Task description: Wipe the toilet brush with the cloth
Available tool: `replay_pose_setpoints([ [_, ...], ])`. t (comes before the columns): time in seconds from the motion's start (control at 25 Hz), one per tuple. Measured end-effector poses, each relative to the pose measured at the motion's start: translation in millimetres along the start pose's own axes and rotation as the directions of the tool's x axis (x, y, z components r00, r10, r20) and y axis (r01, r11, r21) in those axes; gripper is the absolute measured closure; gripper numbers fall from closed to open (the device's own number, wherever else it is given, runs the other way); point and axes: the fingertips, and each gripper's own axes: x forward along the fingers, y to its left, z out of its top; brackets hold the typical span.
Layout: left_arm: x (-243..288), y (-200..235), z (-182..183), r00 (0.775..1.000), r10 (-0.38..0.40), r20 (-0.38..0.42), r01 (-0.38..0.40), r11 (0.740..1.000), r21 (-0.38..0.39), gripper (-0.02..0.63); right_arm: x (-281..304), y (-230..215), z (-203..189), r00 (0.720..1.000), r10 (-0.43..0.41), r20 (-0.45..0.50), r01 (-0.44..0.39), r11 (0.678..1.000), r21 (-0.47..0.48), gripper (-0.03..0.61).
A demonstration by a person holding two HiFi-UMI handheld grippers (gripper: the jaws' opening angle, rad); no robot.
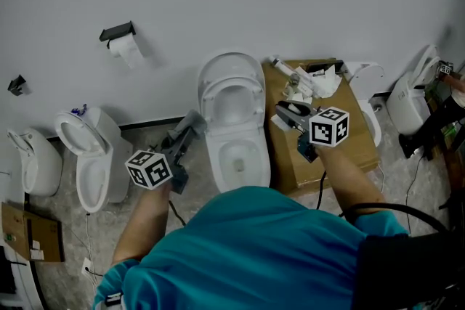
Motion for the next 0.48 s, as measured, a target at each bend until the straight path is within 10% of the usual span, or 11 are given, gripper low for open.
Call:
replay_pose_setpoints([
  [0.48,0.6,-2.9,0.2,1.000,-0.012,0.004,0.012,1.000,0.000,0.592,-2.9,0.5,0.9,1.000,-0.009,0.002,0.009,1.000,-0.020,0.509],
])
